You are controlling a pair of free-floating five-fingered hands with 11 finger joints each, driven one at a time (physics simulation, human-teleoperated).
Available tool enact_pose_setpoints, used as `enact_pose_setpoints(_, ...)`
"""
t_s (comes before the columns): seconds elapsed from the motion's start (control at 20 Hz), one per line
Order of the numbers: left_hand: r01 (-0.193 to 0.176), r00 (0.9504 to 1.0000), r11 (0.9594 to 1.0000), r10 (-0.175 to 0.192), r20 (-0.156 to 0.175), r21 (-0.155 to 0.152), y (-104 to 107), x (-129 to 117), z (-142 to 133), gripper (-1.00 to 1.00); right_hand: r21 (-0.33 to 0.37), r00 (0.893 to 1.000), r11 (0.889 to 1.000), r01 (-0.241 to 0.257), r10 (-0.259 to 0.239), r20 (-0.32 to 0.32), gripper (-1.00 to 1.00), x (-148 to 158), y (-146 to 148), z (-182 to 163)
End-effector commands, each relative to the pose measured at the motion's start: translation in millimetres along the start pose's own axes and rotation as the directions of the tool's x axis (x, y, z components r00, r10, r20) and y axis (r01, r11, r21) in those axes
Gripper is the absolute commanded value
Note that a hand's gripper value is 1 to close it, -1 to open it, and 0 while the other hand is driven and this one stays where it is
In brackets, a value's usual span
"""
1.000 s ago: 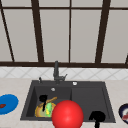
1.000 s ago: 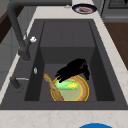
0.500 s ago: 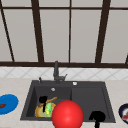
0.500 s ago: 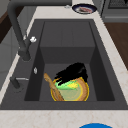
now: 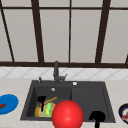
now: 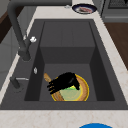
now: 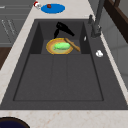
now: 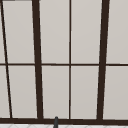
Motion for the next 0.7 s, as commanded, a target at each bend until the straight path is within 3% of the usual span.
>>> enact_pose_setpoints(0.0, -0.004, 0.9999, 0.9976, 0.003, 0.011, 0.069, -14.1, -26.4, 2.6, -1.00, 0.000, 1.000, 1.000, 0.000, 0.000, 0.000, 0.00, 0.0, 0.0, 0.0)
enact_pose_setpoints(0.1, -0.001, 0.9999, 0.9964, 0.002, -0.010, 0.085, -25.3, -33.1, 9.4, -1.00, 0.000, 1.000, 1.000, 0.000, 0.000, 0.000, 0.00, 0.0, 0.0, 0.0)
enact_pose_setpoints(0.3, -0.003, 0.9998, 0.9977, 0.002, 0.021, 0.068, -45.7, -40.8, 19.3, -1.00, 0.000, 1.000, 1.000, 0.000, 0.000, 0.000, 0.00, 0.0, 0.0, 0.0)
enact_pose_setpoints(0.5, -0.031, 0.9994, 0.9985, 0.031, 0.018, 0.045, -53.9, -56.4, 25.6, -1.00, 0.000, 1.000, 1.000, 0.000, 0.000, 0.000, 0.00, 0.0, 0.0, 0.0)
enact_pose_setpoints(0.65, -0.022, 0.9996, 0.9987, 0.022, 0.020, 0.047, -63.0, -61.3, 30.3, -1.00, 0.000, 1.000, 1.000, 0.000, 0.000, 0.000, 0.00, 0.0, 0.0, 0.0)
